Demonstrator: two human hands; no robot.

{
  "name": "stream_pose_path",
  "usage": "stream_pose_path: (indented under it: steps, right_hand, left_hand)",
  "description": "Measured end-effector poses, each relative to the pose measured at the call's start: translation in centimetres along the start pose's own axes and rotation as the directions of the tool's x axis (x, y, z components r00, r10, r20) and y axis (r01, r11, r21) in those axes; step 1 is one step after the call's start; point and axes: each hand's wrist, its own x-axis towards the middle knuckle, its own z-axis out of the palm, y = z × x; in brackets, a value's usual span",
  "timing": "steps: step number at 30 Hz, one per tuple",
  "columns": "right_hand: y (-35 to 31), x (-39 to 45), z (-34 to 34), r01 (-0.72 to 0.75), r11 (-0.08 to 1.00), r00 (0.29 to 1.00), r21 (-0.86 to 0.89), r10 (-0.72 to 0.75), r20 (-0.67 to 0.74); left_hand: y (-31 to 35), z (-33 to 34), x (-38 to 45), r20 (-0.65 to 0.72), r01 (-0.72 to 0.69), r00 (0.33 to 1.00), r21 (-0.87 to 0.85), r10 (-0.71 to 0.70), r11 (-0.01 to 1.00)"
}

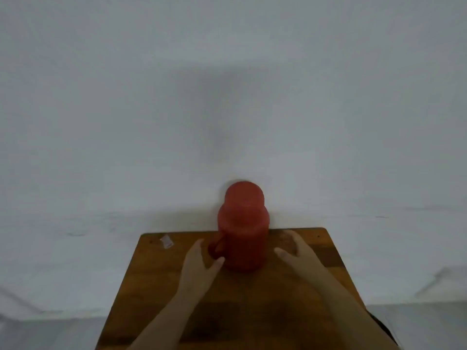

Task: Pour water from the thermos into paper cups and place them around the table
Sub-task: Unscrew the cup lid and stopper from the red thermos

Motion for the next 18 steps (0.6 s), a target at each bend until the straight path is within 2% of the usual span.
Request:
stream_pose_path:
  steps: [2, 4, 8, 11, 14, 18]
  right_hand:
    - [0.3, 2.3, 0.8, -0.007, 0.995, 1.000, 0.102, 0.005, 0.020]
    - [0.7, 4.1, 1.7, -0.013, 0.986, 0.994, 0.167, -0.005, 0.107]
    - [2.6, 7.9, 2.5, -0.067, 0.982, 0.958, 0.177, 0.014, 0.285]
    - [3.2, 10.3, 2.3, -0.014, 0.997, 0.932, 0.080, -0.016, 0.363]
    - [3.5, 11.5, 2.4, 0.052, 0.999, 0.918, 0.005, -0.050, 0.394]
    - [4.1, 10.7, 3.1, 0.064, 0.993, 0.936, 0.099, -0.094, 0.339]
  left_hand:
    - [-0.1, 1.1, 1.8, -0.009, -0.021, 1.000, -0.068, 0.021, 0.997]
    - [-0.3, 1.8, 2.9, 0.019, -0.042, 0.999, -0.107, 0.044, 0.993]
    - [-1.0, 2.7, 5.1, 0.011, -0.035, 0.999, -0.301, 0.040, 0.953]
    - [-1.2, 3.3, 6.0, 0.017, -0.019, 0.999, -0.465, 0.030, 0.885]
    - [-1.5, 3.3, 6.5, -0.008, -0.007, 1.000, -0.536, 0.003, 0.844]
    - [-2.5, 3.0, 7.0, 0.017, -0.025, 0.999, -0.489, 0.039, 0.872]
